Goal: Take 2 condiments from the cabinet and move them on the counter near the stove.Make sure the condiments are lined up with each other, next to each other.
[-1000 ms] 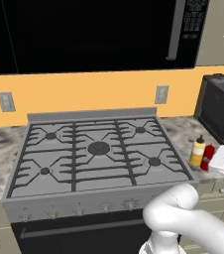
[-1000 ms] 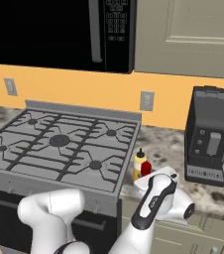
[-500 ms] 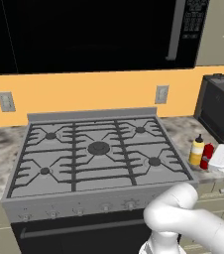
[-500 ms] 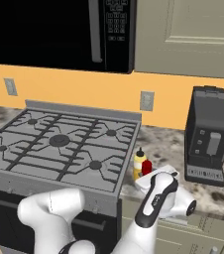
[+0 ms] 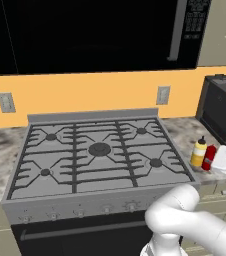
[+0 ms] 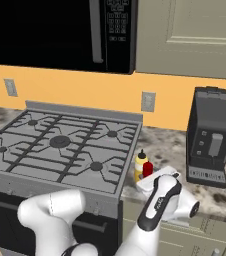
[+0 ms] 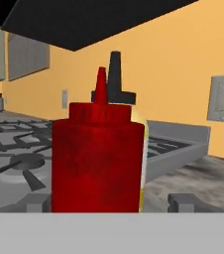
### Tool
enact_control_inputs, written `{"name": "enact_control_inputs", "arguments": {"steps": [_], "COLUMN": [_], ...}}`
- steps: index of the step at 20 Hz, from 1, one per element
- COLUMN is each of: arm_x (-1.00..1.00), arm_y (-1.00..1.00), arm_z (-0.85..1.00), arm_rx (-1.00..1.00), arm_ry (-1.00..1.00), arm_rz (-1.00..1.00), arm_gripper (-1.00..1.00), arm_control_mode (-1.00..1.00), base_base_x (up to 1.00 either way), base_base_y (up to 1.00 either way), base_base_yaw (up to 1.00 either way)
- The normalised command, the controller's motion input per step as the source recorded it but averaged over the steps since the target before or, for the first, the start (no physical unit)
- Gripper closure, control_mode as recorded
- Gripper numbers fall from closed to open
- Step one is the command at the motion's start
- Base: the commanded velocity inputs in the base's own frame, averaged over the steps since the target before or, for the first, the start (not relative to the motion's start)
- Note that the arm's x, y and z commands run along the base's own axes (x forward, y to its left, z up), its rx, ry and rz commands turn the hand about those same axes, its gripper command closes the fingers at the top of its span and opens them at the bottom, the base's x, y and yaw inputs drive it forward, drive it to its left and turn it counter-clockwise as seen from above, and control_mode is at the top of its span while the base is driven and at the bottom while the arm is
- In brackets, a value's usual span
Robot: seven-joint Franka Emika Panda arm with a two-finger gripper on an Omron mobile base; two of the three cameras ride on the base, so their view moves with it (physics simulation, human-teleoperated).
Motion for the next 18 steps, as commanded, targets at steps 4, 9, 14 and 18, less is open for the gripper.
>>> {"name": "enact_control_inputs", "arguments": {"steps": [4, 9, 14, 18], "arm_x": [-0.24, -0.21, -0.33, -0.42], "arm_y": [0.00, -0.03, -0.11, -0.03], "arm_z": [0.00, 0.00, 0.06, 0.37], "arm_rx": [0.00, 0.00, 0.00, 0.00], "arm_ry": [-0.10, -0.13, -0.19, -0.12], "arm_rz": [0.02, 0.00, 0.00, 0.00], "arm_gripper": [-1.00, -1.00, -1.00, -1.00], "arm_control_mode": [-1.00, -1.00, -1.00, -1.00], "base_base_x": [0.00, 0.00, 0.00, 0.00], "base_base_y": [0.00, 0.00, 0.00, 0.00], "base_base_yaw": [0.00, 0.00, 0.00, 0.00]}}
